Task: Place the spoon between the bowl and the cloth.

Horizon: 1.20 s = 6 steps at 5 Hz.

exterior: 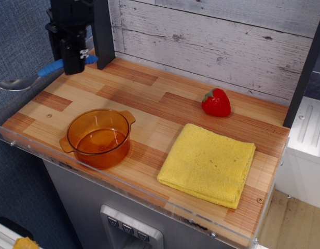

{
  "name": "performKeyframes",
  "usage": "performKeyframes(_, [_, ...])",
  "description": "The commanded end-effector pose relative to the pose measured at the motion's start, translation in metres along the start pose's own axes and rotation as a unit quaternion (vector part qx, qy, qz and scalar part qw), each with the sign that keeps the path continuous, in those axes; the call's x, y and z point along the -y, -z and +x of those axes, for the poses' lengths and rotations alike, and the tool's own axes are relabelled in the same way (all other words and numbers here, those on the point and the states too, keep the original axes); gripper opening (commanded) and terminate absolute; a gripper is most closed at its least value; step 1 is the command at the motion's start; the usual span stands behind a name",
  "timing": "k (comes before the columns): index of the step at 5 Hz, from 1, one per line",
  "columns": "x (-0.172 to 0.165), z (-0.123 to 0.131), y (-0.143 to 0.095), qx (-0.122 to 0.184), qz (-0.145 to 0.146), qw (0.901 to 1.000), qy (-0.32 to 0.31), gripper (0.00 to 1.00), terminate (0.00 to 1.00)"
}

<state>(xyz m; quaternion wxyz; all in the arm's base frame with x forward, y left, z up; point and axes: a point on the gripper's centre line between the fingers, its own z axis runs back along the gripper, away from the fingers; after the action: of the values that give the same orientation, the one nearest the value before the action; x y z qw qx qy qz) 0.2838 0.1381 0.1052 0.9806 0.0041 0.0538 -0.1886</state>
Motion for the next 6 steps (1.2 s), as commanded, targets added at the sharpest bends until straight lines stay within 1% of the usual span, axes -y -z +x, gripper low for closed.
performKeyframes(1, [0.037, 0.020, -0.020, 0.083, -0.011, 0.9828, -0.164, 0.00, 0.00])
performKeyframes(2, [0.060, 0.038, -0.020, 0.104, -0.042, 0.9705, -0.214, 0.00, 0.00])
performKeyframes(3, [0.078, 0.051, -0.018, 0.145, -0.057, 0.9545, -0.255, 0.00, 0.00])
performKeyframes(4, [0.085, 0.059, -0.009, 0.165, -0.079, 0.9409, -0.285, 0.00, 0.00])
performKeyframes(5, [0.089, 0.073, 0.000, 0.167, -0.054, 0.9363, -0.304, 0.00, 0.00])
performKeyframes(6, [0.089, 0.085, 0.013, 0.176, -0.052, 0.9340, -0.307, 0.00, 0.00])
